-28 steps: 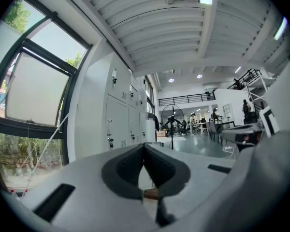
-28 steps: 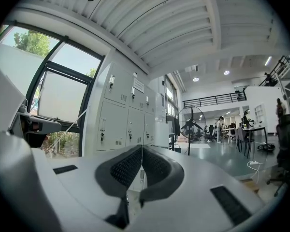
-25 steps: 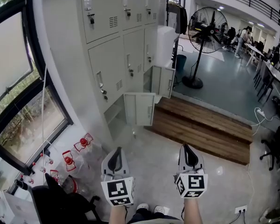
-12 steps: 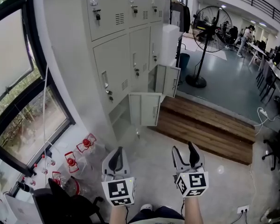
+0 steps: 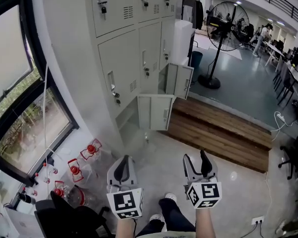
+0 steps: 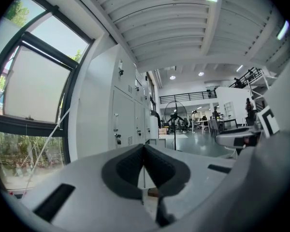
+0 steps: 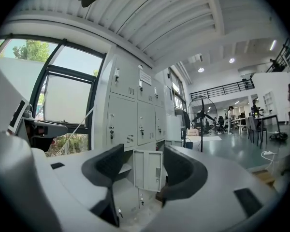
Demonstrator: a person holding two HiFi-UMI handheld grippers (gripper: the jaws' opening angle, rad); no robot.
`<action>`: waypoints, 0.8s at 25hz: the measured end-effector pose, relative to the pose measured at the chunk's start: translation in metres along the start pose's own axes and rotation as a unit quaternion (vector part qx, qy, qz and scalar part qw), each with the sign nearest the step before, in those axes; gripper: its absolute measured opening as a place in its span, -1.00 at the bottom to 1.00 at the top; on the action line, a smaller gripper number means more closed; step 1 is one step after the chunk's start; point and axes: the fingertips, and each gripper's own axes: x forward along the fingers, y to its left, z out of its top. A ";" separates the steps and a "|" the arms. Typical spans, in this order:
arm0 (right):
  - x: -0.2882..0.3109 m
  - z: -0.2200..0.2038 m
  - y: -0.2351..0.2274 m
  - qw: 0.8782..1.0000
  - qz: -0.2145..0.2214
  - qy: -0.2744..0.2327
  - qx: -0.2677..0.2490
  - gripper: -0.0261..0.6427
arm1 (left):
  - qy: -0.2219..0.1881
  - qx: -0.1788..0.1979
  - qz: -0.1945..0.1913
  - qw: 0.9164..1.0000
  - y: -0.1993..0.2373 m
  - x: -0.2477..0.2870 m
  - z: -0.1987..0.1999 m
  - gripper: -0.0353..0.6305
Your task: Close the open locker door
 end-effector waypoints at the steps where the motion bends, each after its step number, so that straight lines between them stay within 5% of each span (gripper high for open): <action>1: 0.003 -0.002 -0.001 1.000 0.001 0.002 0.001 -0.17 | 0.001 0.000 0.001 1.000 0.000 0.003 -0.001 -0.88; 20: 0.174 -0.005 -0.091 0.998 0.059 0.016 -0.007 -0.17 | 0.013 0.008 0.046 0.999 -0.020 0.170 0.008 -0.88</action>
